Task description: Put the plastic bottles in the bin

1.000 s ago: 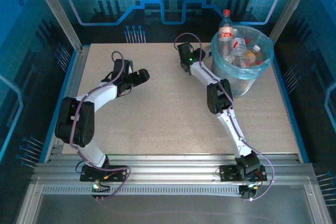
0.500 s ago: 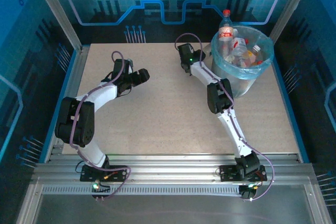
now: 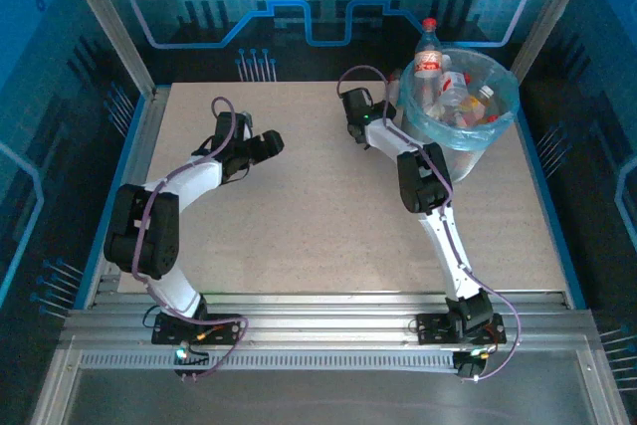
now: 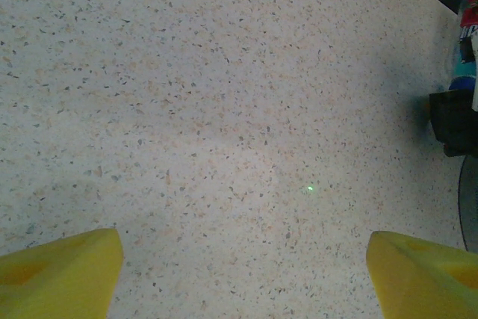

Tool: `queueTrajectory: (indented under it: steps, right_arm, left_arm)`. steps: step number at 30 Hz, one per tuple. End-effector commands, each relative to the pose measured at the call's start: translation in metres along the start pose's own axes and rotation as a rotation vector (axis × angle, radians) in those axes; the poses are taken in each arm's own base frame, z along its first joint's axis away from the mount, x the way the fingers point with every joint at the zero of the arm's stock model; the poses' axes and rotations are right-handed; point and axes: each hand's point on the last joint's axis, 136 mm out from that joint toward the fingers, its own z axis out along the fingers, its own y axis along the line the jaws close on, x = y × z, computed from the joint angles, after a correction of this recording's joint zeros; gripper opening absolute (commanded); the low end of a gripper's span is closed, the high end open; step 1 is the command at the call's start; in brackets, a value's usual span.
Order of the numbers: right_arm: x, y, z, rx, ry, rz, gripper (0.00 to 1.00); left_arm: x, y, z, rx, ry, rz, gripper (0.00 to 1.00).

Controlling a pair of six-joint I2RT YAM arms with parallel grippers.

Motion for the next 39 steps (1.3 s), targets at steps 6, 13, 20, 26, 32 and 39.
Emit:
queueTrajectory:
  steps: [6,13,20,26,32,39]
  right_arm:
    - [0.007,-0.022,0.005,-0.006,0.038,0.096,0.47]
    - [-0.002,-0.017,0.01,-0.025,0.026,0.11,0.47]
    - [-0.013,-0.005,0.011,-0.058,0.006,0.108,0.49]
    - [-0.015,0.003,0.015,-0.072,-0.002,0.092,0.56]
    - [-0.019,0.007,0.02,-0.065,-0.013,0.075,0.7]
    - [-0.038,0.002,0.022,-0.067,-0.079,0.043,0.77]
  left_arm:
    - [-0.008,-0.005,-0.001,0.027,-0.013,-0.015,0.86]
    - [-0.007,-0.003,0.0,0.023,-0.011,-0.014,0.86]
    - [-0.005,-0.002,0.002,0.019,-0.003,-0.015,0.86]
    - [-0.006,-0.001,0.002,0.016,-0.007,-0.012,0.86]
    - [-0.004,0.001,0.003,0.012,-0.002,-0.015,0.86]
    - [-0.005,-0.003,0.006,0.024,0.004,-0.023,0.86]
